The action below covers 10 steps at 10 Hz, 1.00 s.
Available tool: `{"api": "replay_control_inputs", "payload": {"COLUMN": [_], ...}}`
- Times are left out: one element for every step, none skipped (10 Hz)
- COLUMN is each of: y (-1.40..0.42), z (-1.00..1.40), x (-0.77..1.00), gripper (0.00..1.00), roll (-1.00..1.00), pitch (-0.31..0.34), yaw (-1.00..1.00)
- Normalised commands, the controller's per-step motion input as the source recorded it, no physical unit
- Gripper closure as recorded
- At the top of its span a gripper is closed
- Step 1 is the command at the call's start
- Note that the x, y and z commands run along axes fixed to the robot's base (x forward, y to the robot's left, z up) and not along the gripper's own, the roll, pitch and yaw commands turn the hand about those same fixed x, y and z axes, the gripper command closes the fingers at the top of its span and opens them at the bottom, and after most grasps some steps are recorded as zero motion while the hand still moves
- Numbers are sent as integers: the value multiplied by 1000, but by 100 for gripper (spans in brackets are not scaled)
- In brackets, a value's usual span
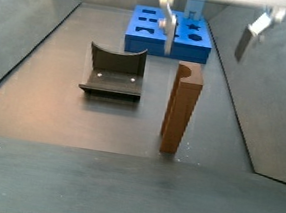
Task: Pick up the arch object. Move up. Rotate the arch object. Move to above the board. Insert the arch object.
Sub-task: Pick up the arch object.
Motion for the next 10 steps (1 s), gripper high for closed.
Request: {"api": "replay_control_inputs", "payload": {"y": [289, 111, 0, 0, 0, 0, 0, 0, 0, 0], "z": [-606, -714, -766, -663, 0, 0, 0, 0, 0, 0], "x": [11, 0, 0, 0, 0, 0, 0, 0, 0, 0], "gripper": [0, 0, 0, 0, 0, 100, 100, 100, 100, 100], "roll": [-10, 0, 1, 53, 0, 0, 0, 0, 0, 0], "pitch": [-141, -187, -224, -221, 0, 0, 0, 0, 0, 0], "yaw": [114, 37, 0, 0, 51, 0, 0, 0, 0, 0]}}
